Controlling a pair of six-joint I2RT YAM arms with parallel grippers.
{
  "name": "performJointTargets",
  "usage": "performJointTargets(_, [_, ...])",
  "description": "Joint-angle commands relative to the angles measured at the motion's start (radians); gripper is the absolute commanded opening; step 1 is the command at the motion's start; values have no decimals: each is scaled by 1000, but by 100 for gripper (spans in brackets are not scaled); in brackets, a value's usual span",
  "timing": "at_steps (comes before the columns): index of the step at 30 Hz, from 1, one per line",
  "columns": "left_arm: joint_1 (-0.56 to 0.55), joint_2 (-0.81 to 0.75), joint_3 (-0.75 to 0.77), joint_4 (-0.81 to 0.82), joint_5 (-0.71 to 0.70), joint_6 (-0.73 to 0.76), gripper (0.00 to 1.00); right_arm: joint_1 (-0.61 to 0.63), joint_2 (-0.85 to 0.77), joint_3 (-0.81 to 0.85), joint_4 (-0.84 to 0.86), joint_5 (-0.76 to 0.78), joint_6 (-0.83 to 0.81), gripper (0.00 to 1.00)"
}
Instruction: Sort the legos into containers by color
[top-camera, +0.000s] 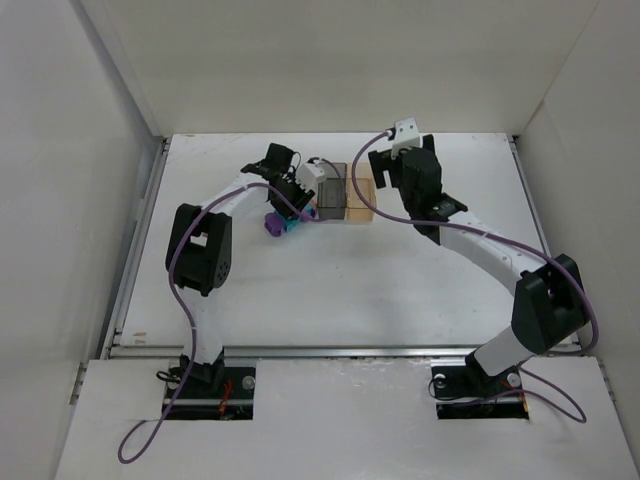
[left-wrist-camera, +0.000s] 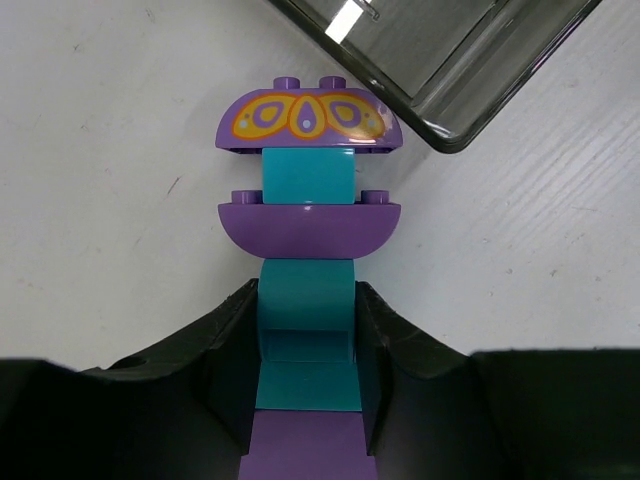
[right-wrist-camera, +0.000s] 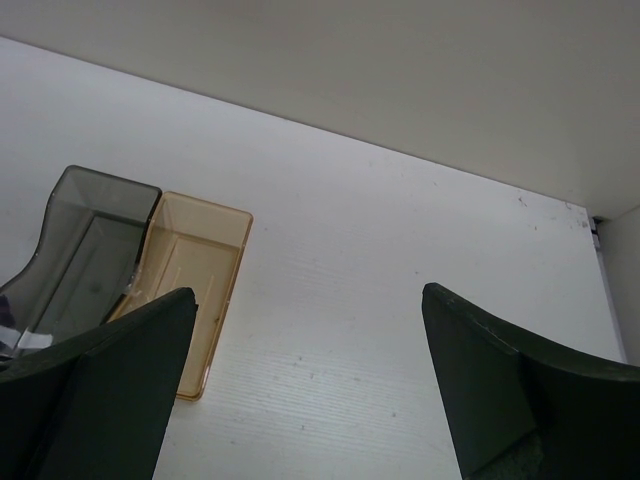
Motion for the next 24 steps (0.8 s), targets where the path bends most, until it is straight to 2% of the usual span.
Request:
performJointTargets(1, [2, -14, 3, -24, 14, -15, 0, 19, -41, -17, 19, -7, 16, 99])
performJointTargets(6, [43, -138, -57, -24, 39, -15, 0, 28, -77, -7, -39, -79, 44, 99])
performJointTargets(9, [91, -224, -101, -24, 88, 31, 0, 28, -89, 60, -118, -174, 68, 99])
performJointTargets(10, [101, -291, -130, -24, 112, 89, 0, 18, -98, 82, -179, -211, 78, 99])
performJointTargets(13, [111, -426, -182, -15, 146, 197, 0, 8, -98, 173, -283, -421, 78, 99])
performJointTargets(15, [111, -515, -201, -3, 166, 262, 0, -16, -107, 223, -322, -615, 96, 99])
performJointTargets(16, [111, -516, -201, 10, 166, 286, 0, -16, -107, 237, -322, -680, 96, 99])
performJointTargets(22, [97, -736, -328, 103, 275, 376, 0, -98, -34, 320, -322, -1239, 304, 99])
performJointTargets(23, [88, -762, -346, 120, 275, 385, 0, -98, 3, 349, -322, -1289, 349, 94])
performJointTargets(24, [74, -810, -385, 138, 287, 386, 0, -98, 21, 366, -322, -1331, 369, 92])
